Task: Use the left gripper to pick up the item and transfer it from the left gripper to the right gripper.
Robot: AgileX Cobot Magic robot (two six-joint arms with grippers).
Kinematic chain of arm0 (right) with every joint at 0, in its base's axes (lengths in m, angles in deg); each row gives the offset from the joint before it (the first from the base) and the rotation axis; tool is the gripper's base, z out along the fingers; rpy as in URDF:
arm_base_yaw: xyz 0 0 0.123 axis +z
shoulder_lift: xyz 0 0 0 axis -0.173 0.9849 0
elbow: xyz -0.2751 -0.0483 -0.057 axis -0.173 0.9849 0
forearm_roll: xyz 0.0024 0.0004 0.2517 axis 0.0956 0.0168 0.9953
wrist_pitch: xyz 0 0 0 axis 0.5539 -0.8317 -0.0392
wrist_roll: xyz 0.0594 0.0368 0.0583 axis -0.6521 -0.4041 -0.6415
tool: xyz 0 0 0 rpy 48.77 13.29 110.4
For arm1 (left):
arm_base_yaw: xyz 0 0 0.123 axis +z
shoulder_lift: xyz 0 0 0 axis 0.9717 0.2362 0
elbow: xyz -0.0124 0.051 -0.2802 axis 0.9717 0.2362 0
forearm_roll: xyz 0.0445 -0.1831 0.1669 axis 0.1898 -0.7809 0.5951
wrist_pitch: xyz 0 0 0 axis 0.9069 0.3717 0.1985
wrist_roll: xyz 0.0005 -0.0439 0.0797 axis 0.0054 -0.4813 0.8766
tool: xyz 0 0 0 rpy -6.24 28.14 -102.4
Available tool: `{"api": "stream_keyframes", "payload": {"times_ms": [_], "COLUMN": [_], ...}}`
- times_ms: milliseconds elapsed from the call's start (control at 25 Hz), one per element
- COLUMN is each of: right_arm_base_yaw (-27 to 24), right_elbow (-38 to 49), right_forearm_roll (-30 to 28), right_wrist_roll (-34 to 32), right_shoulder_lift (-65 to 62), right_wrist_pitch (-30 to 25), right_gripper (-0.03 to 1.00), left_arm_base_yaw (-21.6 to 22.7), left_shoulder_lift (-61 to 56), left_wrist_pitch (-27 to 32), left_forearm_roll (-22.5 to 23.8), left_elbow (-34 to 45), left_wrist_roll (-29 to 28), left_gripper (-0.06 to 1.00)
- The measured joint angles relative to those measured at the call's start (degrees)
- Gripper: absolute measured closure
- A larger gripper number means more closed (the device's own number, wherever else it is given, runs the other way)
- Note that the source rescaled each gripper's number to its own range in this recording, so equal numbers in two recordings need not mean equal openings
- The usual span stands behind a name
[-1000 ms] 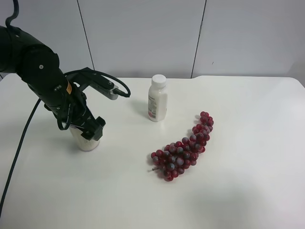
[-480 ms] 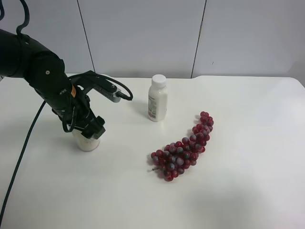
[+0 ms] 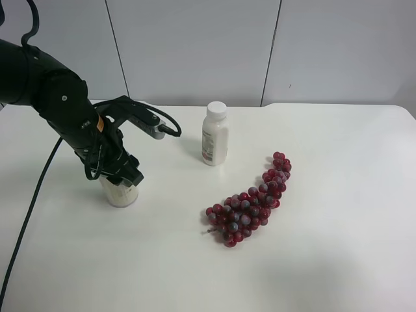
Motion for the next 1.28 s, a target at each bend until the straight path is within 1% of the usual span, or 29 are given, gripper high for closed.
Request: {"api": "stream_keyframes", "payload": {"times_ms": [160, 280, 440, 600, 760, 920, 1120, 1280], "right_arm_base_yaw": [0.0, 0.0, 0.0, 0.0, 0.0, 0.0, 0.0, 0.0], "right_elbow": [0.0, 0.0, 0.0, 0.0, 0.0, 0.0, 0.0, 0.0], "right_forearm_roll": [0.0, 0.0, 0.0, 0.0, 0.0, 0.0, 0.0, 0.0], "right_wrist_roll": [0.0, 0.0, 0.0, 0.0, 0.0, 0.0, 0.0, 0.0], "right_shoulder_lift": [0.0, 0.0, 0.0, 0.0, 0.0, 0.0, 0.0, 0.0], "right_wrist_pitch": [0.0, 0.0, 0.0, 0.0, 0.0, 0.0, 0.0, 0.0], "right_gripper": [-0.03, -0.03, -0.03, -0.03, -0.03, -0.03, -0.03, -0.03], "left_arm_base_yaw": [-0.11, -0.3, -0.3, -0.36, -0.36, -0.36, -0.36, -0.36], "left_shoulder_lift": [-4.08, -8.13, -13.05, -16.64, -18.46, -18.57, -18.57, -18.57], "left_wrist_pitch": [0.06, 0.87, 4.48, 8.64, 12.58, 16.53, 17.03, 17.95], "left_forearm_roll": [-2.35, -5.32, -9.75, -15.3, -23.16, -32.56, -44.41, -49.91], "left_elbow": [0.0, 0.0, 0.05, 0.05, -0.14, -2.72, -5.53, -5.66], "left_wrist_roll": [0.04, 0.04, 0.13, 1.56, 5.3, 10.92, 16.25, 19.34], "left_gripper": [0.94, 0.94, 0.94, 0.94, 0.94, 0.94, 0.94, 0.94]}}
